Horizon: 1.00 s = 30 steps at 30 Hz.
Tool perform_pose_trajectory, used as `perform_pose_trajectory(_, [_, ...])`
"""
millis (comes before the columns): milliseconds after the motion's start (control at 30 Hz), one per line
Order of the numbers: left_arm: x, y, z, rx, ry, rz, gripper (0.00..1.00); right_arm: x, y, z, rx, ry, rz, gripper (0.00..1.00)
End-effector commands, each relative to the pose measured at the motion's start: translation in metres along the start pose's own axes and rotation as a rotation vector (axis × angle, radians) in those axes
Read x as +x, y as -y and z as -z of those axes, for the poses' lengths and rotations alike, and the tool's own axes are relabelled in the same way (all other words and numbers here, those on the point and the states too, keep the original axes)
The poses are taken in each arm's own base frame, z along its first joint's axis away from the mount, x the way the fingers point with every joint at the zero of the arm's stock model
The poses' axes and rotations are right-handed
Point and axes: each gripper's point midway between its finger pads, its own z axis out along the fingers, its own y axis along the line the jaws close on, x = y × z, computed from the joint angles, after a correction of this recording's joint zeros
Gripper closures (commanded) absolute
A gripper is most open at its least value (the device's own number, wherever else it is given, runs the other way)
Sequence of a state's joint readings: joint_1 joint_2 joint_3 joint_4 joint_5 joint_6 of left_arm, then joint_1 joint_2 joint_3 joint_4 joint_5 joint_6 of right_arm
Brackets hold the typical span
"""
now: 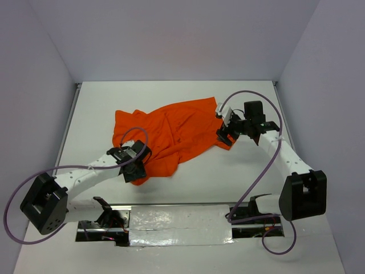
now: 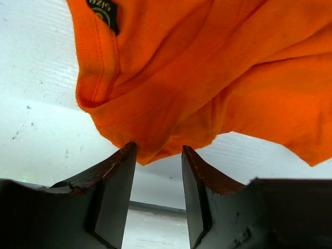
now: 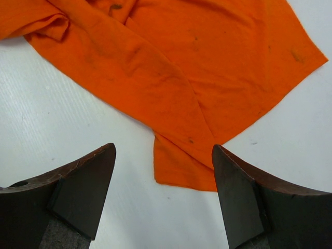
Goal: Fold and stack the t-shirts
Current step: Flatten out the tshirt
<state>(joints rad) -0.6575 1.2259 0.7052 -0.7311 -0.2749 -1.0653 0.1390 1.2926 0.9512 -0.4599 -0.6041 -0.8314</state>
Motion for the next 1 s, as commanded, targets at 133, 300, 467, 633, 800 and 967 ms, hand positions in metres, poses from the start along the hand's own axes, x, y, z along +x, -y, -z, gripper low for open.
perform_pose_trajectory(133, [0.005,-0.015,-0.004,-0.045,0.003,0.011,0.52,0.001,0.004,-0.002,0.016,0.011,0.008,0.18])
perform_pose_trajectory(300, [0.002,-0.019,-0.006,-0.065,0.026,0.006,0.54,0.001,0.006,-0.003,0.019,0.012,0.005,0.18])
perform_pose_trajectory(467, [-0.005,-0.015,-0.010,-0.062,0.055,-0.006,0.59,0.009,0.002,-0.005,0.001,-0.010,0.043,0.18])
perform_pose_trajectory(633, [-0.009,-0.013,-0.013,-0.066,0.065,-0.016,0.82,0.017,0.016,-0.012,-0.005,-0.069,0.021,0.18])
perform_pose_trajectory(800, [-0.011,-0.011,-0.004,-0.040,0.076,-0.002,1.00,0.038,0.011,-0.020,-0.071,-0.136,0.068,0.16])
perform_pose_trajectory(967, [-0.014,-0.010,0.014,-0.001,0.085,0.018,1.00,0.059,0.009,-0.029,-0.167,-0.157,0.380,0.19])
